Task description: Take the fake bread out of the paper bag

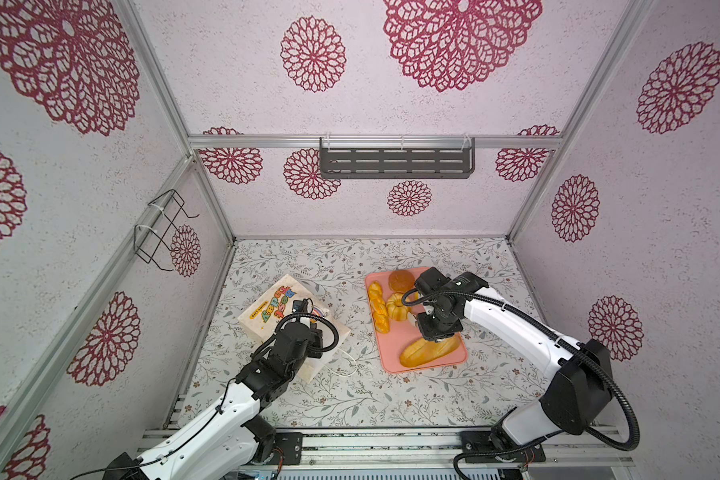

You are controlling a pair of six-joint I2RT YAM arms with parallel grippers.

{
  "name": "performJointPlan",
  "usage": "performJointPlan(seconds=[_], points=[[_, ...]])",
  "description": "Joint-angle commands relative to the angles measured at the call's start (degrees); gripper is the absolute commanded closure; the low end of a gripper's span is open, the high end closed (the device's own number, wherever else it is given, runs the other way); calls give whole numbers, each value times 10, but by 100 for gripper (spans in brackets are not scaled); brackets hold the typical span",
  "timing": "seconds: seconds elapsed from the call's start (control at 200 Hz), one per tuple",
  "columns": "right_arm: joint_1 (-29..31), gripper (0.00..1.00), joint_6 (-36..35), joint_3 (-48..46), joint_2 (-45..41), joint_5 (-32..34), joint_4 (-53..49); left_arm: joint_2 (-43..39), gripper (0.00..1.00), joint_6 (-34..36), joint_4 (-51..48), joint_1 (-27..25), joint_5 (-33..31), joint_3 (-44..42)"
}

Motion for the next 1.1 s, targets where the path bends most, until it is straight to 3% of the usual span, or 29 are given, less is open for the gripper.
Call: performJointPlan(seconds=[0.0,0.305,0.575,0.751,0.851,1.091], points=[[-8,100,-1,23,-6,14,45,4,100,20,-17,-5,10,21],[-20,100,11,-2,-38,14,67,22,100,38,-31,-21,2,32],[-24,100,56,-62,-175,14,65,102,100,42,-53,-75,-72,80],[-23,100,91,-141,-281,-93,121,183,100,38,-98,-117,-147,143],[-11,100,109,-201,-327,-150,154,232,100,76,-138,-151,-194,189],[43,100,163,-301,-422,-167,209,264,100,205,-149,-173,-241,222]])
